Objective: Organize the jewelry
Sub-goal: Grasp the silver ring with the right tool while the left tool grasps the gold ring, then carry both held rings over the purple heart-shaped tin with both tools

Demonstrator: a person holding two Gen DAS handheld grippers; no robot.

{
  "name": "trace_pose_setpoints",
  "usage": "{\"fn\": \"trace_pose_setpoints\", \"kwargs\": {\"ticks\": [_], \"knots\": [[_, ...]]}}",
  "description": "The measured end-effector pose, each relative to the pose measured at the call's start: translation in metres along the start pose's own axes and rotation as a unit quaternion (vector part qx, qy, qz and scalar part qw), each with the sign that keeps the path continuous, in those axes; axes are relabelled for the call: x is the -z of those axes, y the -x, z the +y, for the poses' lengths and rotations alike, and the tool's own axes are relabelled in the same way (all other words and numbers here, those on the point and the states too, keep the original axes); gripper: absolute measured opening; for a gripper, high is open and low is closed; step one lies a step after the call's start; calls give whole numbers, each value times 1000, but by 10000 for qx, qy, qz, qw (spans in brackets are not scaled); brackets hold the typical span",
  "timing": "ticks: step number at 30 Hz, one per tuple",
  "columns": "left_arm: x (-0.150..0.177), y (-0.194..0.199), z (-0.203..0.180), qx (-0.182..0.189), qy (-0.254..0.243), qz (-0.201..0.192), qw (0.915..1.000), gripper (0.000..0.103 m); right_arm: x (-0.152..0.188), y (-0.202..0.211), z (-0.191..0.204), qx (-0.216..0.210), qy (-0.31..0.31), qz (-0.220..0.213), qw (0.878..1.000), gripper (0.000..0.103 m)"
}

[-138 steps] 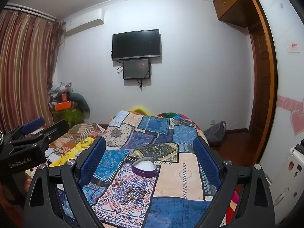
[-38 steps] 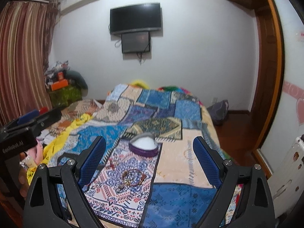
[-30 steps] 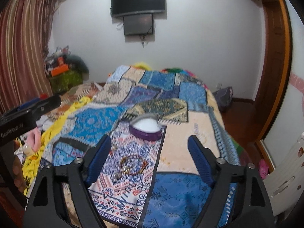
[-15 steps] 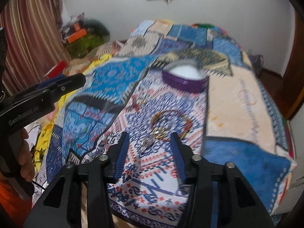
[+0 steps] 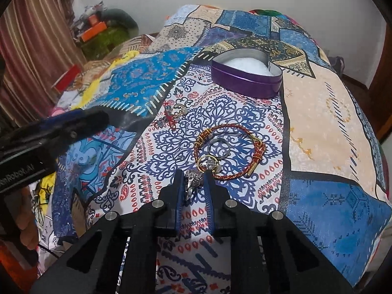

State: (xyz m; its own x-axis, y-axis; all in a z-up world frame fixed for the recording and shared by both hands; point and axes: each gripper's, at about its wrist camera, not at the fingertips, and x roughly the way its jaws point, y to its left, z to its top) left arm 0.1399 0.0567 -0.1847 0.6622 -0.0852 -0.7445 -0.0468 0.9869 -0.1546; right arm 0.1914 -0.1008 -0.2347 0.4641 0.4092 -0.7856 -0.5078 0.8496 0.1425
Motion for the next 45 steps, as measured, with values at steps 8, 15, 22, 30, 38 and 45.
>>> {"fn": "trace_pose_setpoints", "kwargs": {"ticks": [8, 15, 22, 30, 38, 45], "knots": [[-7, -19, -38, 180, -497, 234, 9983, 61, -2, 23, -23, -8, -227, -368, 9991, 14], [-10, -31, -76, 537, -994, 399, 9928, 62, -4, 40, -58, 246, -567, -669, 9958, 14], [-5, -49, -92, 692, -1178, 649, 9885, 60, -2, 45, -78, 237, -818, -797, 9932, 14], [0, -59, -96, 750, -1220, 847, 9861, 35, 1, 45, -89, 134, -894, -833, 9924, 14], [2, -61, -93, 763, -1183, 863, 9863, 21, 3, 41, -89, 82, -896, -804, 9927, 14], [5, -58, -94, 775, -1257, 859, 9853, 19, 3, 42, -89, 79, -904, -804, 9926, 14]]}}
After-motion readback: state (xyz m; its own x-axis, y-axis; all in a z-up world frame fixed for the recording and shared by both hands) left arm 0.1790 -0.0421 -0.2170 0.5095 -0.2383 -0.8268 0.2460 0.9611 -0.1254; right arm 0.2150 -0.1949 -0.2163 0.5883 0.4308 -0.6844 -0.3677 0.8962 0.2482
